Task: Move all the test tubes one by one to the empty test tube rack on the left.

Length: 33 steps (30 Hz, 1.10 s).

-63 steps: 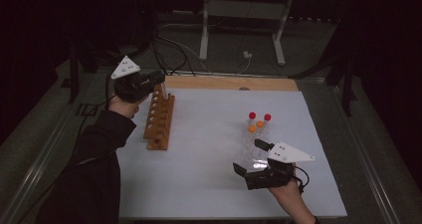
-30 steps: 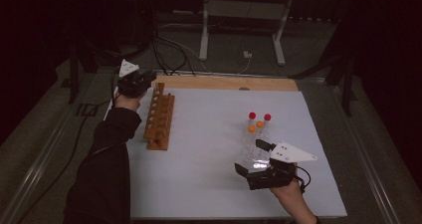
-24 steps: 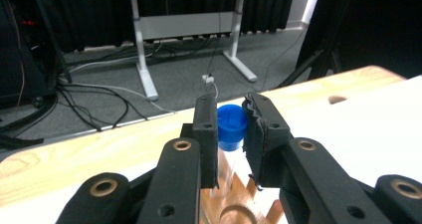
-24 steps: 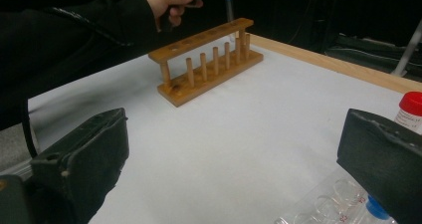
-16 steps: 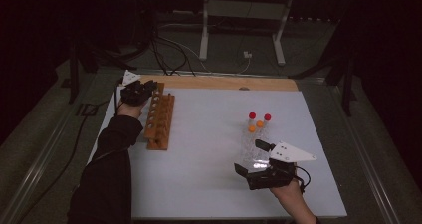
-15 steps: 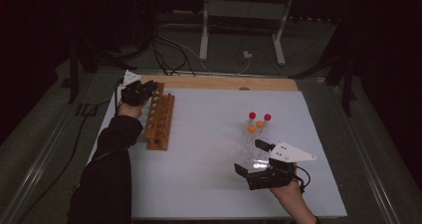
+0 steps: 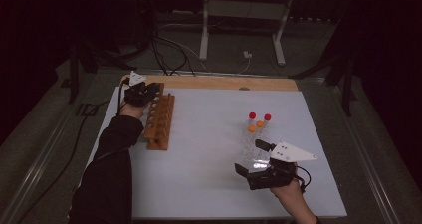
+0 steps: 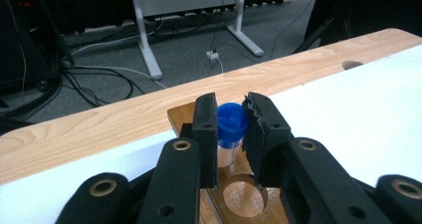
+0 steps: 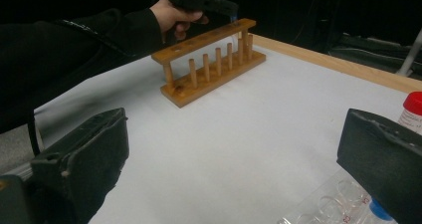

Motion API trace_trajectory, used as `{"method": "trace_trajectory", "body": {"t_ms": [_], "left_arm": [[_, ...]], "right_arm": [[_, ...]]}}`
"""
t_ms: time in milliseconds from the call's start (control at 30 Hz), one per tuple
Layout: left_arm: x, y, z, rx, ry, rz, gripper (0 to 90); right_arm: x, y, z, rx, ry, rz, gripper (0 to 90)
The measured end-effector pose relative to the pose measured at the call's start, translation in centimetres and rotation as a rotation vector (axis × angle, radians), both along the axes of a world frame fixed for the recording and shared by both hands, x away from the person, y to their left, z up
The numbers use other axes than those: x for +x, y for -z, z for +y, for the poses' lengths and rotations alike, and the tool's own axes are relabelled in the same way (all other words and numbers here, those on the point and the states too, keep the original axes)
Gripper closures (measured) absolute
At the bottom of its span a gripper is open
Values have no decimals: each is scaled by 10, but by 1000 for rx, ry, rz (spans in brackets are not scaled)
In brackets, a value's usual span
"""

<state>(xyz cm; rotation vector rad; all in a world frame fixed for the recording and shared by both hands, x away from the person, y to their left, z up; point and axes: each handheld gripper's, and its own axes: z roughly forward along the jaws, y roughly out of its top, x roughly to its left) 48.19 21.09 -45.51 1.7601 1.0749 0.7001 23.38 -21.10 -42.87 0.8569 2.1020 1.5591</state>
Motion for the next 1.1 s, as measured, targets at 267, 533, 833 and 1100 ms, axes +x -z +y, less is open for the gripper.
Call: {"method": "trace_trajectory", "body": {"t_ms": [267,533,833,1100], "left_arm": [[-7,-6,4,-11,26,4,615],[-39,-33,5,-56,111,-24,221],[-101,-45,-9,-107,318,-52,23],[-154,-31,-24,-112,459,-44,23]], "right_arm": [[2,-3,-5,17,11,-6,0],[7,-9,-20,-13,62,-10,0],[12,-6,-32,-44,137,6,0],[21,13,-40,-109,184,73,43]]}}
